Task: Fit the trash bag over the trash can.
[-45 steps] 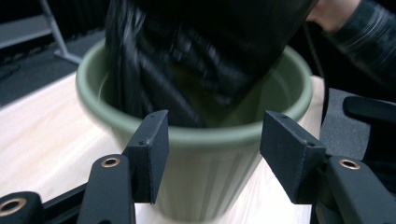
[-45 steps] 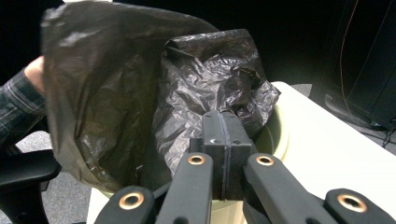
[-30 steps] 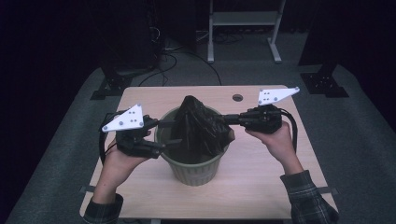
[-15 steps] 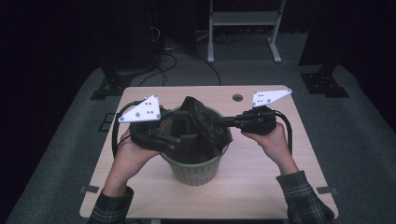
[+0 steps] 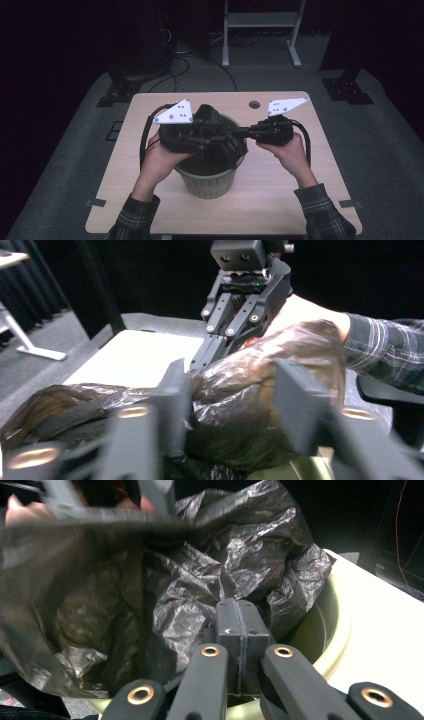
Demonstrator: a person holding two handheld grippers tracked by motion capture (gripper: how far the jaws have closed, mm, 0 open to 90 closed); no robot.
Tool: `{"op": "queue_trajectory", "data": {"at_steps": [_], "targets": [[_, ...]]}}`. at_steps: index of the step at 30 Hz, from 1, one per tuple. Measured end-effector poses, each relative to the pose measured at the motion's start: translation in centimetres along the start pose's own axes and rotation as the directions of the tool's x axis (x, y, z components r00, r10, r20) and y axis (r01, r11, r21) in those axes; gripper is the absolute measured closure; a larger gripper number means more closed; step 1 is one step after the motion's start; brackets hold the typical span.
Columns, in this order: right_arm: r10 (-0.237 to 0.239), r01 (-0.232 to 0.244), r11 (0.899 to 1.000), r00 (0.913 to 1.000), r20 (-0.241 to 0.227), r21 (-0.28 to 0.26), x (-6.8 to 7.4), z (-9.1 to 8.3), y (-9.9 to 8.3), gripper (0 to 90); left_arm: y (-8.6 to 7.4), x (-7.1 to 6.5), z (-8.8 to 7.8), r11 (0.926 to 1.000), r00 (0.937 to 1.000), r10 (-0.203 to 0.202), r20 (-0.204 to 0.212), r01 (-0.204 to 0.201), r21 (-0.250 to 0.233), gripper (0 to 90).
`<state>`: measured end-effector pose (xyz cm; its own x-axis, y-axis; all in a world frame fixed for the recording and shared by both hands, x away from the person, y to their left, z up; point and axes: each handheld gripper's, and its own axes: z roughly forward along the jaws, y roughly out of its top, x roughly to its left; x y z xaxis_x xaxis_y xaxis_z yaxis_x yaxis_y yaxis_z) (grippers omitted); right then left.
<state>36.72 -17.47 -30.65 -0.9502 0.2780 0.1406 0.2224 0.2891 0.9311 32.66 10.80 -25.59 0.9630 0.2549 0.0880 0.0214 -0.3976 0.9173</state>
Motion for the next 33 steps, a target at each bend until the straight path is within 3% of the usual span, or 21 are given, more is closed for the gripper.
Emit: {"op": "queue_trajectory", "data": {"at_steps": [3,8,12,16,24,28,33], "targets": [[-0.002,0.002,1.0,1.0,-0.005,-0.006,0.0,0.0,-0.1,90.0,-0.2,0.3,0.5,0.9998,0.9997,0.005,0.022,-0.006,0.021,88.5],[0.0,0.0,1.0,1.0,0.002,-0.003,0.0,-0.2,-0.3,90.0,-0.9,0.5,0.2,0.9988,0.9998,-0.019,-0.002,0.019,0.045,90.0],[0.005,-0.005,1.0,0.9995,0.03,-0.009,-0.3,-1.5,-0.6,90.0,-2.2,1.3,-2.0,0.9978,0.9976,-0.05,-0.048,0.052,0.041,90.0],[0.016,-0.014,1.0,0.9971,0.074,-0.026,-0.7,-3.4,-0.8,90.0,-3.8,2.4,-4.8,0.9953,0.9897,-0.093,-0.109,0.095,0.019,90.0],[0.044,-0.041,0.999,0.9829,0.179,-0.021,-1.5,-7.0,-1.8,90.0,-7.1,3.8,-9.9,0.9835,0.9625,-0.181,-0.202,0.177,-0.036,90.0],[0.065,-0.063,0.998,0.9731,0.221,-0.016,-2.0,-8.4,-2.8,90.0,-8.7,3.9,-11.3,0.9779,0.9479,-0.209,-0.241,0.206,-0.039,90.0],[0.113,-0.118,0.993,0.9534,0.28,0.004,-3.0,-9.4,-4.7,90.0,-10.2,4.5,-12.5,0.9714,0.9261,-0.234,-0.296,0.235,-0.034,90.0]]}}
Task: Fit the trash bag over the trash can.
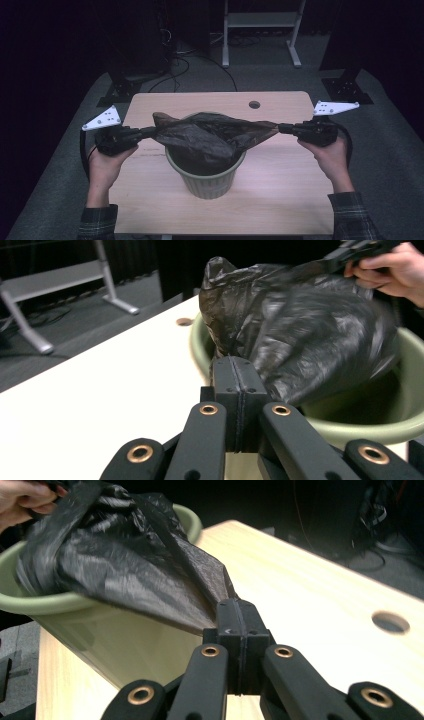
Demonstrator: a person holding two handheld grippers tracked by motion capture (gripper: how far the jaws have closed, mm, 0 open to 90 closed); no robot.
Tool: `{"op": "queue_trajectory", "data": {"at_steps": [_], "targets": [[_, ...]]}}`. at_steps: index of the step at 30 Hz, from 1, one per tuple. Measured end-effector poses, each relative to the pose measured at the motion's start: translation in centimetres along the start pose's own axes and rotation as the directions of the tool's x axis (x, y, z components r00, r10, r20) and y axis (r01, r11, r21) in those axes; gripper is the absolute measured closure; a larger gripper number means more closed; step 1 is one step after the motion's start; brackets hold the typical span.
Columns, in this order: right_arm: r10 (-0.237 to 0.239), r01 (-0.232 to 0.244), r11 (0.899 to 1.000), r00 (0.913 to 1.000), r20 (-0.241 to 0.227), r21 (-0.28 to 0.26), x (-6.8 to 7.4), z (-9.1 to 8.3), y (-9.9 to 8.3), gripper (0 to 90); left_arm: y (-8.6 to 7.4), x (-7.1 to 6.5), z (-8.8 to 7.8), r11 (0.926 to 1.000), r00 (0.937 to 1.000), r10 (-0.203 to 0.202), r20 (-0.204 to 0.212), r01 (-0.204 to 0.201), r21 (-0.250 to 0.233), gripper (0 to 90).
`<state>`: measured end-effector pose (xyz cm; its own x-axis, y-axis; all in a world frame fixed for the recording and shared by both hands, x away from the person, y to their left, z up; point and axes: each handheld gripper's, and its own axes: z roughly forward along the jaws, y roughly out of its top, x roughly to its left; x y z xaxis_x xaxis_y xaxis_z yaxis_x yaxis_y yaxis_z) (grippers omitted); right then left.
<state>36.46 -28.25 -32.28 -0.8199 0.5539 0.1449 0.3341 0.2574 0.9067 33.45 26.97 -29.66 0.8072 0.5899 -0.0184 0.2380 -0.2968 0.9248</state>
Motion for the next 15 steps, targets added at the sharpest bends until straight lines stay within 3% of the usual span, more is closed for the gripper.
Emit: {"op": "queue_trajectory", "data": {"at_steps": [9,12,15], "targets": [[0.05,-0.056,0.994,0.9965,0.066,0.093,-1.3,0.6,-3.0,90.0,-1.8,1.3,-1.4,0.9991,0.9956,-0.041,-0.084,0.042,0.006,90.0],[0.069,-0.077,0.991,0.9948,0.074,0.106,-1.5,0.4,-3.8,90.0,-2.1,1.5,-1.7,0.9986,0.9952,-0.053,-0.083,0.053,-0.008,90.0],[0.076,-0.082,0.992,0.995,0.064,0.097,-1.5,0.2,-4.2,90.0,-2.1,1.2,-1.6,0.9986,0.9976,-0.048,-0.049,0.047,-0.022,90.0]]}}
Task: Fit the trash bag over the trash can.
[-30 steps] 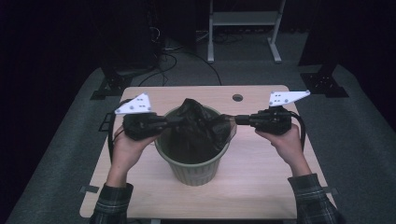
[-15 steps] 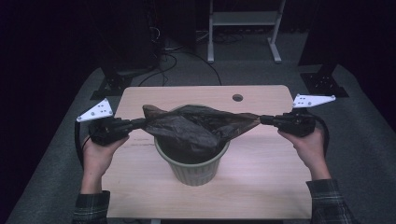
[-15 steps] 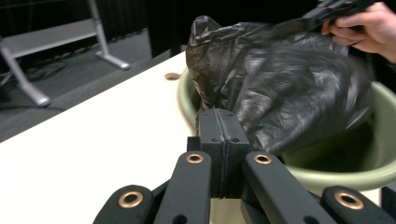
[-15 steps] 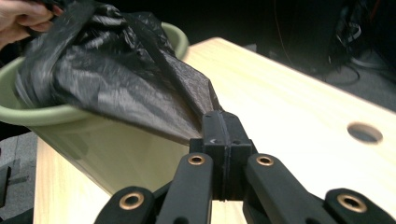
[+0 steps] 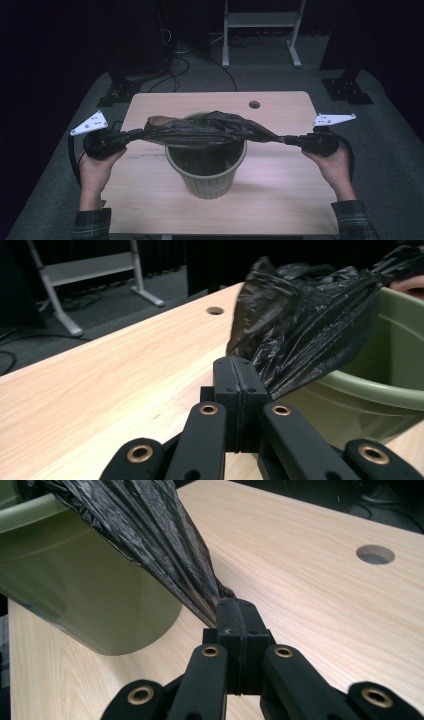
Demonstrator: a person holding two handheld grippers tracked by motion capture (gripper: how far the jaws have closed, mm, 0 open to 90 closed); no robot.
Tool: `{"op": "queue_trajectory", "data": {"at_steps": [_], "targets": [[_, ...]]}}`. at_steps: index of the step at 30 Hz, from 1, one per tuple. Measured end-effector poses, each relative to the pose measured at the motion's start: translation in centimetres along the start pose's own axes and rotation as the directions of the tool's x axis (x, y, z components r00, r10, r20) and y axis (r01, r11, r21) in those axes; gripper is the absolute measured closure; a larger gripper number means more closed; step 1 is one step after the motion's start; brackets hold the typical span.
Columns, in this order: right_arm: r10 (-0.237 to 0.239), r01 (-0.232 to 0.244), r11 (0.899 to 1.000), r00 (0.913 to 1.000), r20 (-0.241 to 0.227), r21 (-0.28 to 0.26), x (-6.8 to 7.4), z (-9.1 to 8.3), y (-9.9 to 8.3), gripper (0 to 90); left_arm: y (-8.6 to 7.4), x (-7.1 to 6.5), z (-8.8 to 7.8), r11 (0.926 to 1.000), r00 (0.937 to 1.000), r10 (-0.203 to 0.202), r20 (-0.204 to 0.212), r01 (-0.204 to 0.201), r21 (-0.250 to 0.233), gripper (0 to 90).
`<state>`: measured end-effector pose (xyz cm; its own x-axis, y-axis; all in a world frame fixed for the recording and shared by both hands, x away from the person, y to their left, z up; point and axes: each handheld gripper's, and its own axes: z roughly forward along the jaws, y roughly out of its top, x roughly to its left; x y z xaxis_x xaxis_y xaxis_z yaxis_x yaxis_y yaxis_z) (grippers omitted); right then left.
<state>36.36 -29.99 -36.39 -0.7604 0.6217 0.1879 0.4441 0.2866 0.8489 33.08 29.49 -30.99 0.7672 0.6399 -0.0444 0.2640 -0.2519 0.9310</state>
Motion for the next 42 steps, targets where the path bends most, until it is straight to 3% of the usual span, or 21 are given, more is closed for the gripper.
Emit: {"op": "queue_trajectory", "data": {"at_steps": [1,2,5,11,15,20,21,25,27,28,29,30,31,35,38,42], "targets": [[-0.002,0.002,1.0,0.9999,-0.012,-0.009,0.0,-0.1,0.0,87.4,0.1,-0.2,0.1,1.0,0.9998,0.003,0.02,-0.003,-0.008,90.0],[0.006,-0.007,0.999,0.9998,-0.021,-0.037,0.0,-0.4,0.1,74.2,0.2,-0.4,0.1,0.9999,0.9996,0.006,0.027,-0.006,-0.011,90.0],[0.019,-0.022,0.991,0.9995,-0.023,-0.131,0.3,-1.7,0.8,65.9,0.4,-1.0,0.4,0.9997,0.9988,0.023,0.043,-0.022,-0.014,89.9],[-0.055,0.05,0.973,0.9984,-0.012,-0.223,2.6,-3.9,3.4,61.6,0.3,-1.7,0.9,0.9992,0.9973,0.033,0.066,-0.031,-0.027,89.9],[-0.131,0.105,0.96,0.9881,-0.082,-0.261,5.0,-3.7,5.4,61.7,0.2,-2.1,1.0,0.9991,0.9963,0.035,0.078,-0.033,-0.029,89.8],[-0.212,0.166,0.956,0.9608,-0.179,-0.242,7.5,-1.1,7.0,61.6,0.3,-2.3,0.8,0.9989,0.9954,0.036,0.089,-0.033,-0.034,84.1],[-0.225,0.176,0.957,0.9509,-0.212,-0.229,7.9,-0.1,7.3,61.6,0.3,-2.3,0.7,0.9988,0.9954,0.036,0.089,-0.033,-0.038,80.0],[-0.251,0.207,0.96,0.9336,-0.256,-0.187,8.7,2.4,7.5,61.5,0.8,-2.7,0.1,0.9981,0.9955,0.041,0.085,-0.037,-0.049,65.3],[-0.249,0.213,0.964,0.9325,-0.261,-0.16,9.0,3.2,7.6,64.4,1.1,-2.9,-0.2,0.9971,0.9954,0.048,0.082,-0.043,-0.062,57.2],[-0.253,0.222,0.964,0.934,-0.252,-0.144,9.1,3.7,7.7,71.0,1.3,-3.1,-0.4,0.9963,0.9957,0.052,0.076,-0.046,-0.073,50.9],[-0.257,0.23,0.964,0.9344,-0.247,-0.132,9.2,4.0,7.7,83.6,1.5,-3.2,-0.6,0.9954,0.9956,0.059,0.072,-0.054,-0.079,47.3],[-0.266,0.241,0.962,0.9323,-0.245,-0.128,9.2,4.2,7.6,88.7,1.8,-3.5,-0.7,0.9947,0.9958,0.061,0.068,-0.055,-0.087,44.1],[-0.264,0.24,0.963,0.9311,-0.252,-0.121,9.2,4.5,7.6,90.0,2.0,-3.6,-0.9,0.9943,0.9959,0.065,0.063,-0.059,-0.089,38.2],[-0.261,0.238,0.964,0.928,-0.266,-0.116,9.3,4.9,7.7,90.0,3.3,-4.4,-1.5,0.9893,0.9932,0.102,0.057,-0.095,-0.111,29.7],[-0.264,0.238,0.963,0.9258,-0.27,-0.126,9.5,4.9,7.7,90.0,4.6,-5.1,-1.8,0.9828,0.9893,0.14,0.043,-0.133,-0.128,27.6],[-0.277,0.242,0.959,0.9147,-0.295,-0.148,9.8,5.0,8.0,90.0,6.4,-5.8,-1.1,0.9771,0.9822,0.18,0.051,-0.173,-0.124,27.6]]}}
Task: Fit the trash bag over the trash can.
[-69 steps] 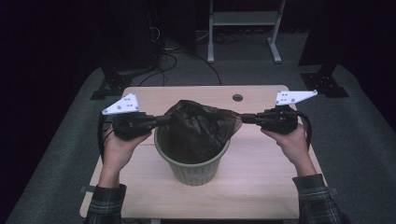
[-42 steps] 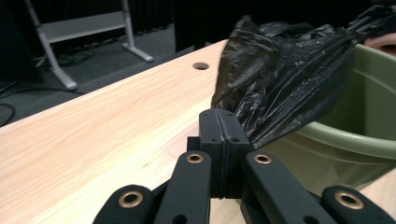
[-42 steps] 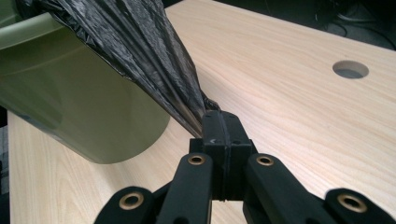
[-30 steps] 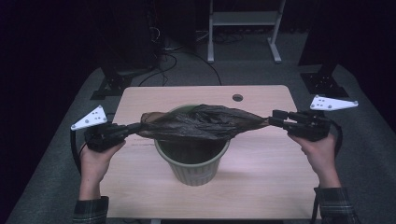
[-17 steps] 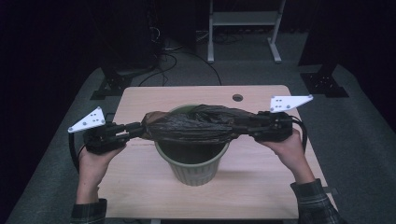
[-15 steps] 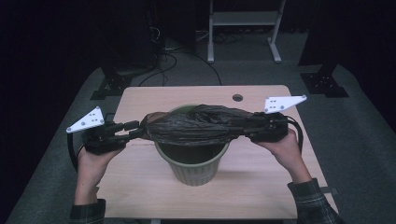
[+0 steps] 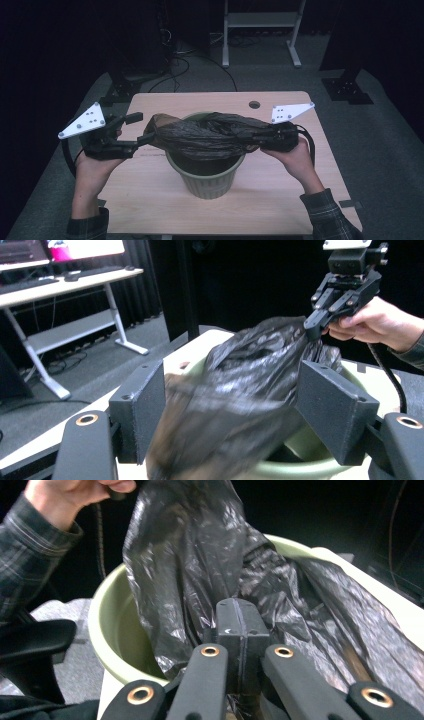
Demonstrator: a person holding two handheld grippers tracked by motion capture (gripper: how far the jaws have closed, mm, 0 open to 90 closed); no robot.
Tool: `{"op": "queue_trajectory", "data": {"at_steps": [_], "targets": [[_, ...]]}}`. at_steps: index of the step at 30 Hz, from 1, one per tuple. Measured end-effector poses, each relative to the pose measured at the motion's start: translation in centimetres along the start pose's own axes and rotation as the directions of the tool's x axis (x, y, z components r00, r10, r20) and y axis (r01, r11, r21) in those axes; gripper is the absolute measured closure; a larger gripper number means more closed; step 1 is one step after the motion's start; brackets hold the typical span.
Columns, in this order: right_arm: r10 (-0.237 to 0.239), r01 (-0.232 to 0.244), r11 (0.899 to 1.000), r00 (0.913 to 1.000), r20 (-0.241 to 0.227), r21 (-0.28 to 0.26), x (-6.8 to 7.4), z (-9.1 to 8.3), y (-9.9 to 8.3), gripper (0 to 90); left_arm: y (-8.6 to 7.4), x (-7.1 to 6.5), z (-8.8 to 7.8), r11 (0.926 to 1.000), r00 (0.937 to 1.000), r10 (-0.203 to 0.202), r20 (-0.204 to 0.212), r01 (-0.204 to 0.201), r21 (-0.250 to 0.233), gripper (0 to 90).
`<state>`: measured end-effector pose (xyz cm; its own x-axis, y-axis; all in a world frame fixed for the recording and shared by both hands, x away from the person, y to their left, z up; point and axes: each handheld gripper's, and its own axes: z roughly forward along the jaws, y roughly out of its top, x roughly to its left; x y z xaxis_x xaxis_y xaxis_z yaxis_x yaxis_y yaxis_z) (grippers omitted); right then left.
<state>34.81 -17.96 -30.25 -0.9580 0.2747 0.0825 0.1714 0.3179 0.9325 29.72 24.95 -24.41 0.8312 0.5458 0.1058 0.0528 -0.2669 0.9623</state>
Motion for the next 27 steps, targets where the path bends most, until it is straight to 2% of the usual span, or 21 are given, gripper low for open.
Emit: {"op": "queue_trajectory", "data": {"at_steps": [4,8,12,15,17,20,21,22,25,27], "targets": [[-0.009,0.009,0.999,0.9999,-0.004,-0.034,0.1,0.0,0.8,90.0,0.7,-0.3,2.3,0.9995,0.9991,0.022,0.036,-0.023,0.023,27.7],[-0.026,0.025,0.998,0.9995,-0.017,-0.053,0.3,0.3,1.8,90.0,0.6,-0.6,5.0,0.9975,0.9962,0.033,0.081,-0.038,0.06,27.9],[-0.028,0.025,0.997,0.9992,-0.03,-0.074,0.3,0.6,2.5,90.0,-0.1,-1.0,7.4,0.9934,0.9904,0.03,0.135,-0.044,0.106,28.4],[-0.019,0.016,0.996,0.9991,-0.039,-0.092,0.1,0.8,2.7,90.0,-0.6,-1.2,8.9,0.9878,0.9846,0.034,0.172,-0.059,0.144,33.6],[-0.017,0.012,0.995,0.9988,-0.045,-0.101,0.1,0.9,2.8,90.0,-0.8,-1.4,9.6,0.9837,0.9805,0.042,0.192,-0.074,0.164,45.5],[-0.016,0.011,0.994,0.9988,-0.047,-0.11,0.1,1.1,3.0,90.0,-1.0,-1.5,10.4,0.9744,0.9756,0.053,0.213,-0.097,0.203,72.8],[-0.016,0.011,0.994,0.999,-0.043,-0.111,0.0,1.1,3.1,90.0,-1.0,-1.4,10.5,0.9743,0.9742,0.041,0.222,-0.088,0.207,81.9],[-0.017,0.014,0.993,0.9994,-0.03,-0.114,0.0,1.0,3.1,85.4,-1.1,-1.3,10.6,0.9744,0.9756,0.035,0.217,-0.081,0.21,88.6],[0.004,-0.005,0.99,1.0,-0.009,-0.141,-0.1,0.2,3.0,72.4,-1.3,-0.8,10.4,0.9757,0.9849,0.012,0.172,-0.05,0.213,90.0],[0.003,-0.003,0.99,1.0,0.004,-0.143,-0.1,-0.7,2.6,72.2,-1.5,-0.3,10.2,0.9767,0.9893,-0.009,0.146,-0.023,0.213,89.9]]}}
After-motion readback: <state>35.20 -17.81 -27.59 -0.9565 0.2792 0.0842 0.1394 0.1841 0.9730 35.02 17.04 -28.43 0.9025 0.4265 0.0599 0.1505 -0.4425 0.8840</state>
